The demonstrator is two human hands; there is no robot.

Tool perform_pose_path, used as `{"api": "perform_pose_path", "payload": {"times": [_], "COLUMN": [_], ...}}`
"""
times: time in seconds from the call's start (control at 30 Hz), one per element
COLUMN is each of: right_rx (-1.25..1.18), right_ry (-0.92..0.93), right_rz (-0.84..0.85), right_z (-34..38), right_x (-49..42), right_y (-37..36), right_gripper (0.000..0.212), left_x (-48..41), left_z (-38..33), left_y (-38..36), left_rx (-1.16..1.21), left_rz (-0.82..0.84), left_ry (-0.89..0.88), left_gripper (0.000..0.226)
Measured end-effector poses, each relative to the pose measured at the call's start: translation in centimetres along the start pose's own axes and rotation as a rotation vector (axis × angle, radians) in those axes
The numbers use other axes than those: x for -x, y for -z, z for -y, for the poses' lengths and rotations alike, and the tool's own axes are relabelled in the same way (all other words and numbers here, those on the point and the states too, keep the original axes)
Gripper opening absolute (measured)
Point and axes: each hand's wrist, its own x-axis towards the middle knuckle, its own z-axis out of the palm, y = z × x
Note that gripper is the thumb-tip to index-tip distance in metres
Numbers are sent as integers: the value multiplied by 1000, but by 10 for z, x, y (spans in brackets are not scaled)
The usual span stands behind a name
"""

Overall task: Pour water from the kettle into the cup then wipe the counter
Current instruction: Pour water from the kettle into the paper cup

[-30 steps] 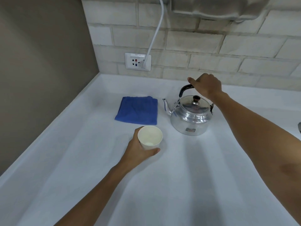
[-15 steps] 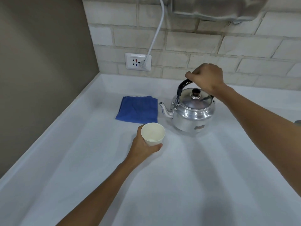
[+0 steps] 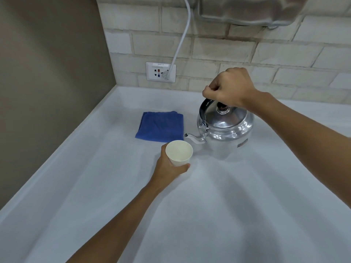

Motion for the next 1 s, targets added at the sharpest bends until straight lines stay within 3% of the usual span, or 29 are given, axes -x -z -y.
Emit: {"api": "perform_pose_path", "payload": {"times": [0.53,1.0], "right_rx": [118,206], "right_ry": [147,273], "right_rz": [65,62], "right_z": [25,41], "right_x": [3,0], "right_y": [11,15], "right_gripper": [45,35], "left_x": [-2,0], "left_z": [1,-7], "left_y": [-4,-4], "left_rx": [22,-7], "left_rz": [-17,-20], "left_ry": [-25,-36], "left_gripper": [80,80]}}
